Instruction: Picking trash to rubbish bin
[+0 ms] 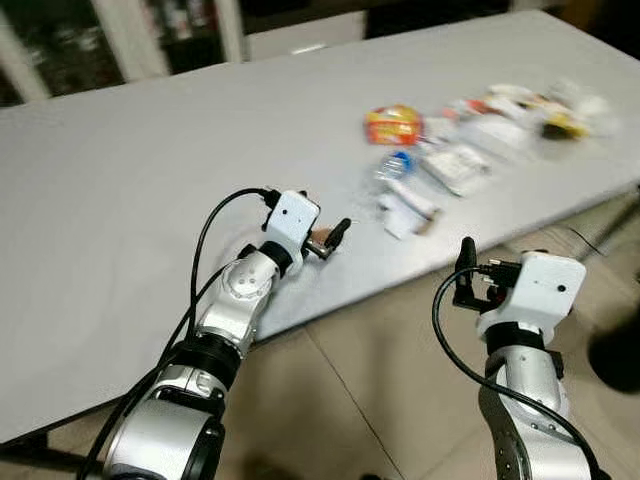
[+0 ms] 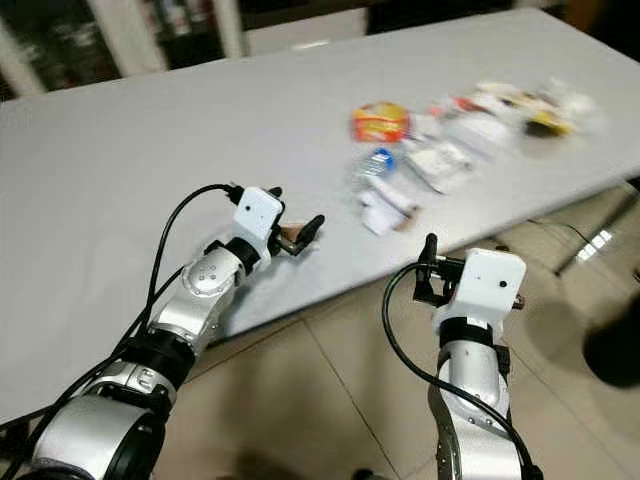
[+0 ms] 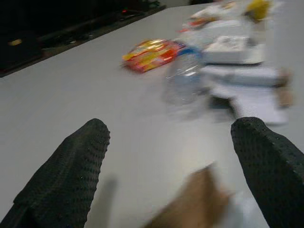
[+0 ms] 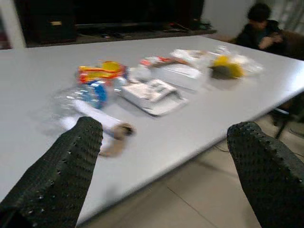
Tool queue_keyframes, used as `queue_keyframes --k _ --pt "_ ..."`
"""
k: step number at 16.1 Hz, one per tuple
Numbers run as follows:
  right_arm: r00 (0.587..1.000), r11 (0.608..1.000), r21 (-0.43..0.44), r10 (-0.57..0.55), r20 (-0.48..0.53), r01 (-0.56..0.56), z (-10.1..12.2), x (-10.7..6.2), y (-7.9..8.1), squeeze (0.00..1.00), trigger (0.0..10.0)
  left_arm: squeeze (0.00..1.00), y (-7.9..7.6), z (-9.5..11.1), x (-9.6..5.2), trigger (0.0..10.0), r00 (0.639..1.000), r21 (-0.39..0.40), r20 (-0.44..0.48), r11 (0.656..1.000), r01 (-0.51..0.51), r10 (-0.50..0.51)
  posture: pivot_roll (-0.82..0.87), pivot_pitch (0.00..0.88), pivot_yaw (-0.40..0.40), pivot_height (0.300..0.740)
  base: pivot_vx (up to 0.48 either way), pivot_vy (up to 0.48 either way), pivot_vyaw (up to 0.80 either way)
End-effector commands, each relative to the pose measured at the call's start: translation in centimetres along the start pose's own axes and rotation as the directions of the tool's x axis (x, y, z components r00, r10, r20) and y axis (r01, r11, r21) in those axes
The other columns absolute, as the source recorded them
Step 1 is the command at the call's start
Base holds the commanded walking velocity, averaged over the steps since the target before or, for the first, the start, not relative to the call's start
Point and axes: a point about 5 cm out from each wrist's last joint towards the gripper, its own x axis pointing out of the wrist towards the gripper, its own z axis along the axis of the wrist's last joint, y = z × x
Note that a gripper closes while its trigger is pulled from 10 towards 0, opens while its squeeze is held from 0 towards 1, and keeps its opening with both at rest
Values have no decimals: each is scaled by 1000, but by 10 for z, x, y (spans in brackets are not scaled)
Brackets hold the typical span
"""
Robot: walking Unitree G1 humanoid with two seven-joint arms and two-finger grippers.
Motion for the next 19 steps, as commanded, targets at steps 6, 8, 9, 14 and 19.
queue_keyframes --k 6,8,9,14,19 --pt "1000 1000 -5 16 21 -16 4 1 5 0 10000 0 3 -2 -2 10000 1000 -3 3 1000 -5 5 106 107 5 740 0 0 0" --pt "1000 1000 -4 19 22 -19 4 1 6 0 10000 0 5 -4 -3 10000 1000 3 -9 1000 -10 10 110 108 4 740 0 0 0" --pt "1000 1000 -4 20 23 -20 4 1 6 0 10000 0 5 -4 -3 10000 1000 10 -12 1000 -4 4 111 107 3 740 0 0 0" --pt "994 998 52 -30 -105 36 -9 -9 -6 0 10000 0 16 5 3 10000 999 76 -18 997 28 -26 106 146 28 740 0 0 0" --pt "972 994 63 -73 -222 89 -34 -33 -17 0 10000 0 12 25 20 10000 999 110 23 994 23 -26 90 192 63 740 0 0 0"
